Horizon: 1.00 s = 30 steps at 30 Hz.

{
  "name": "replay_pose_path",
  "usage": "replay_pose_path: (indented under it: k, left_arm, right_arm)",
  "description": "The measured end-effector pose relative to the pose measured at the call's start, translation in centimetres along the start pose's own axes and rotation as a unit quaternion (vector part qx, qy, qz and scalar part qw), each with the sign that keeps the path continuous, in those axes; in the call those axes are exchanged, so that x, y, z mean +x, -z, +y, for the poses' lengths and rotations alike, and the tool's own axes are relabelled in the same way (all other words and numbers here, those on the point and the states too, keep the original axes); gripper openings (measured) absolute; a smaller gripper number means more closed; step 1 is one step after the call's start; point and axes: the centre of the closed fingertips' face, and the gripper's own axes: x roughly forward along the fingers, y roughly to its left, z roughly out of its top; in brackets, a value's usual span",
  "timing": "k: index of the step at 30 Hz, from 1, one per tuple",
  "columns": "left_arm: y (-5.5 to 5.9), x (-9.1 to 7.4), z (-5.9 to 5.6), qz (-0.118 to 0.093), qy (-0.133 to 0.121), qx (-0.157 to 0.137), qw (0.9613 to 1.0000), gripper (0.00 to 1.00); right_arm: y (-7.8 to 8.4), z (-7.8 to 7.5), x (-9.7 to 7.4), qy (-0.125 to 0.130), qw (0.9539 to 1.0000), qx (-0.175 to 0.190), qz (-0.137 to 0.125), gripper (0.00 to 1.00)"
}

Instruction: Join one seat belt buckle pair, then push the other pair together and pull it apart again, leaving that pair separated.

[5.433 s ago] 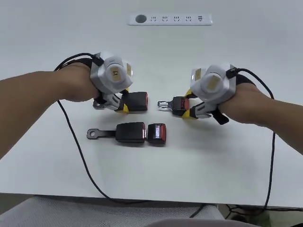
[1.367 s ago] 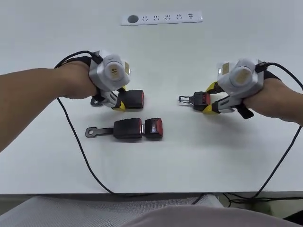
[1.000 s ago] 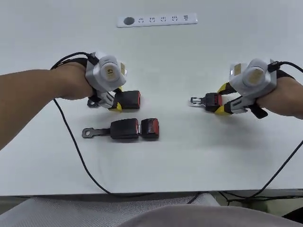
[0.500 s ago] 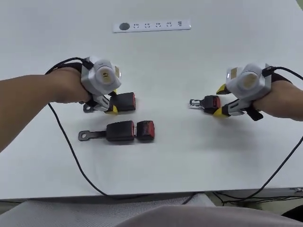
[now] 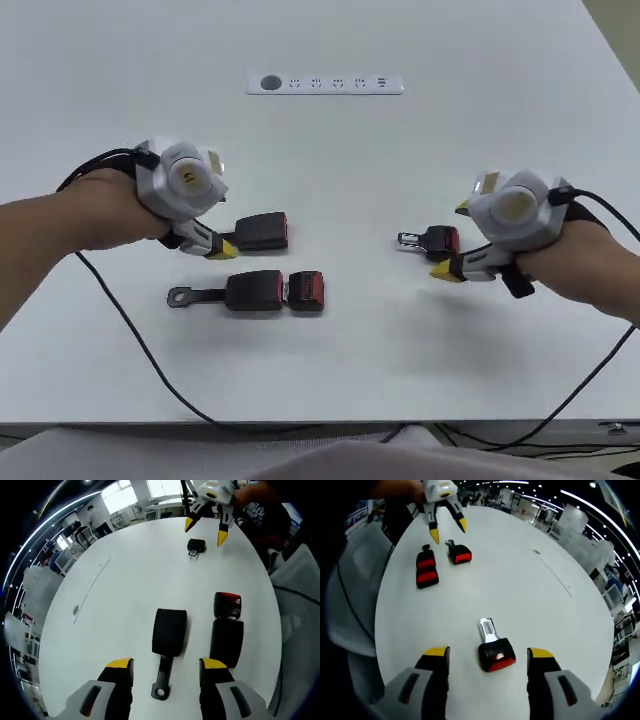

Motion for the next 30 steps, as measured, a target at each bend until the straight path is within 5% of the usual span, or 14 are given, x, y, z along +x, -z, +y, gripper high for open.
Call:
replay_pose_path:
  k: [3, 6, 10, 17, 20, 26, 30]
  left_arm:
    - [0.5, -2.0, -0.7, -0.017, -0.016, -0.048, 0.9986, 0.59]
    - [1.2, -4.3, -1.2, -0.044, -0.044, -0.098, 0.9932, 0.61]
    - [3.1, -6.0, -2.6, -0.039, -0.057, -0.094, 0.9932, 0.68]
    - [5.7, -8.4, -4.6, -0.045, -0.105, -0.135, 0.9842, 0.78]
    - [5.8, -9.3, -5.3, -0.066, -0.123, -0.164, 0.9765, 0.83]
    - [6.8, -10.5, -7.2, -0.077, -0.137, -0.178, 0.9715, 0.94]
    - [7.4, -11.7, -7.0, -0.081, -0.167, -0.188, 0.9644, 1.00]
  right_arm:
    - [-0.6, 1.0, -0.6, 0.003, 0.9999, 0.011, -0.012, 0.70]
    - [-1.0, 2.1, -1.6, 0.008, 0.9986, 0.043, -0.029, 0.72]
    - [-0.9, 2.9, -2.4, 0.018, 0.9976, 0.049, -0.044, 0.74]
    - [0.5, 3.5, -4.6, 0.034, 0.9935, 0.087, -0.065, 0.78]
    - [0.8, 3.5, -5.4, 0.042, 0.9896, 0.116, -0.074, 0.80]
    - [0.6, 3.8, -6.7, 0.062, 0.9837, 0.145, -0.087, 0.91]
    - [0.2, 4.2, -7.4, 0.073, 0.9809, 0.155, -0.092, 1.00]
